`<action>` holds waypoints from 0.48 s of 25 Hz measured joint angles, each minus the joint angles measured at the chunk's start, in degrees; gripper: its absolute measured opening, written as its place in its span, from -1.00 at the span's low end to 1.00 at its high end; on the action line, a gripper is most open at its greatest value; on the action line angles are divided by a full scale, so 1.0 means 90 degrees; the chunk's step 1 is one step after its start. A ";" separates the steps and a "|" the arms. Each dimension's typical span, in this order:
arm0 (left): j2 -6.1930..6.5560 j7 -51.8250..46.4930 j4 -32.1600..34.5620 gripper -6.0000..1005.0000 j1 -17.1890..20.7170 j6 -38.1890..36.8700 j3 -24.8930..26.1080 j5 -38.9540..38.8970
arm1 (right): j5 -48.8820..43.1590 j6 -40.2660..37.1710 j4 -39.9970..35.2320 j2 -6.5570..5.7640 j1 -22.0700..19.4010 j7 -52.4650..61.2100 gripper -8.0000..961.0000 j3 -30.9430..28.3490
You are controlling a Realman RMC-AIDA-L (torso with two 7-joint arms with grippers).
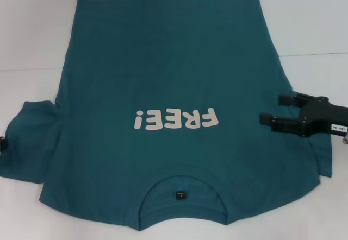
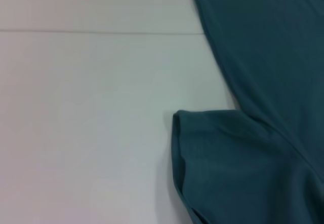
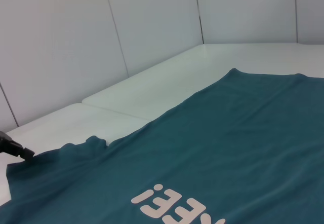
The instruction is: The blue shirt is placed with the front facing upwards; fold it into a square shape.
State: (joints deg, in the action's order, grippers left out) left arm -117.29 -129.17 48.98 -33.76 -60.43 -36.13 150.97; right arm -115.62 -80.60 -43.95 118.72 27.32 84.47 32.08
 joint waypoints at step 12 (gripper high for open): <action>0.0209 0.0005 0.0218 -0.99 -0.0131 -0.0293 0.0015 -0.0008 | 0.0006 -0.0041 0.0000 -0.0009 -0.0019 0.0118 0.92 -0.0105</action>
State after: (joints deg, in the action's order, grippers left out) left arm -115.41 -129.13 50.95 -34.94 -63.07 -35.99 150.90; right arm -115.57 -80.97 -43.95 118.64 27.15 85.53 31.14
